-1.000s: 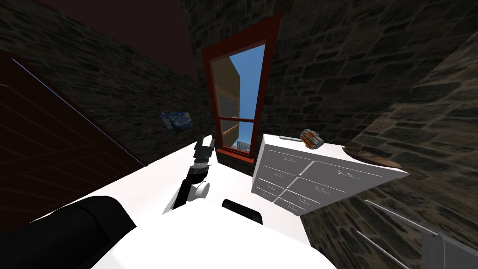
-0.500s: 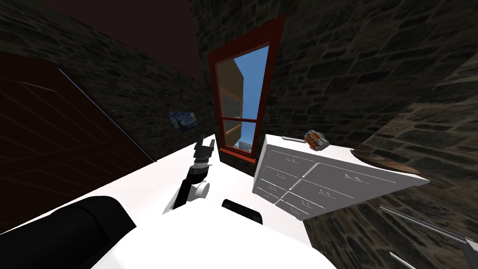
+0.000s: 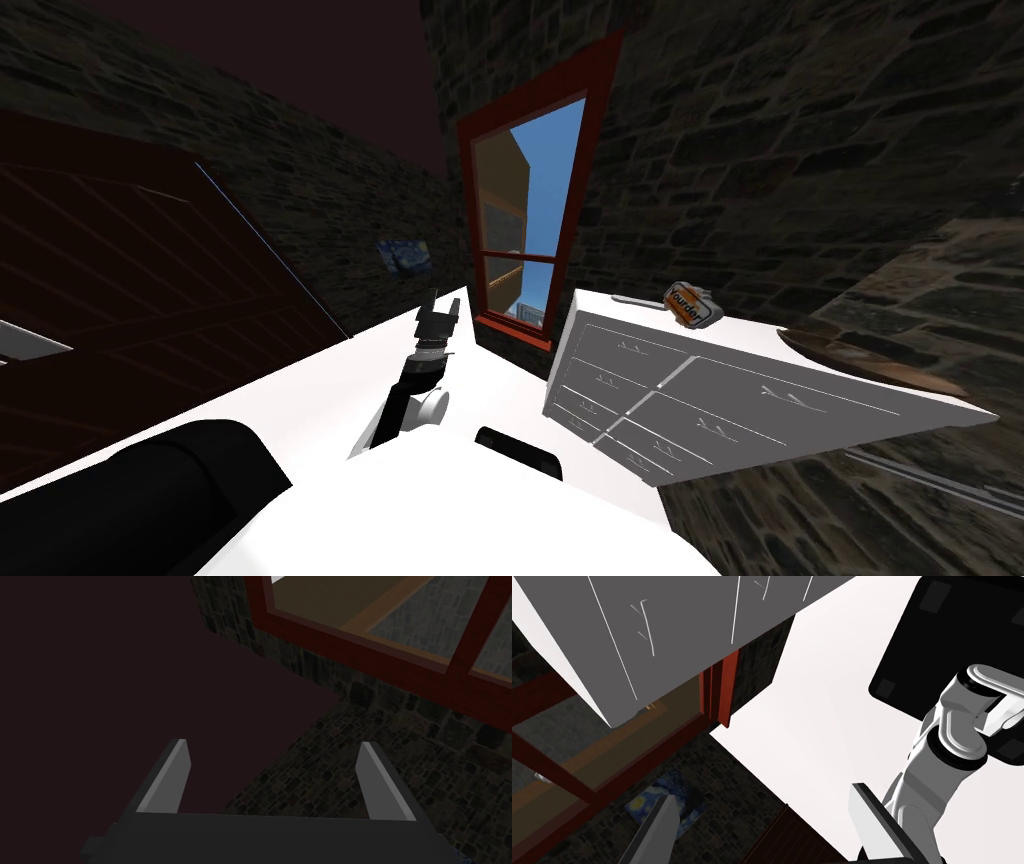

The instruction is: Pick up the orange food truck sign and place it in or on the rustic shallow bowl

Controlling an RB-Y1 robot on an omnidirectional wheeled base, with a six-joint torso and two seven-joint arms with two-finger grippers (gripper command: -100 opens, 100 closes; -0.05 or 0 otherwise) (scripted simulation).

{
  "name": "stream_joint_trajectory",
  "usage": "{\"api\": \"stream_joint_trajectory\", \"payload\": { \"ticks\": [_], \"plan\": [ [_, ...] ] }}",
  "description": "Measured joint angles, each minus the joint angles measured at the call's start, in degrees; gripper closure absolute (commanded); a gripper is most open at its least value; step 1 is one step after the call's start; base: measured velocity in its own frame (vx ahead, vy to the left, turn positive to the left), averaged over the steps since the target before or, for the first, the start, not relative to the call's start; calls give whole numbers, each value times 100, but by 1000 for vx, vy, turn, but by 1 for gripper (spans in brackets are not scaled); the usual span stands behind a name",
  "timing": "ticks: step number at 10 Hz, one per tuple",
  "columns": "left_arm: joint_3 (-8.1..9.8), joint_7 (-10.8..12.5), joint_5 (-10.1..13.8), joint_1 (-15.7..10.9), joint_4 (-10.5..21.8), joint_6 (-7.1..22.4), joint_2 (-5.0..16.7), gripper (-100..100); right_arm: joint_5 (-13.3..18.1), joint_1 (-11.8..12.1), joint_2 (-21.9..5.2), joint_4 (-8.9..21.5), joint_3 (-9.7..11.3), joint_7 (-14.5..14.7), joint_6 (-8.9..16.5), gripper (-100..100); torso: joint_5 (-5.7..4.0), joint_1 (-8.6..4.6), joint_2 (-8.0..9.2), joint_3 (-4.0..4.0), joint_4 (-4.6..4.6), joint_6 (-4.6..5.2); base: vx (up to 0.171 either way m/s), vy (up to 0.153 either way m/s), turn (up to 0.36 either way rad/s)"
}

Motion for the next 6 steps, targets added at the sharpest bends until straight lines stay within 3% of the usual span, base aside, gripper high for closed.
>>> {"api": "stream_joint_trajectory", "payload": {
  "ticks": [6],
  "plan": [
    [0,0,0,0,0,0,0,0,778,432,-971,382,-945,593,-287,-100,-1,-2,-10,-6,-3,-1,11,-27,98]
  ]
}}
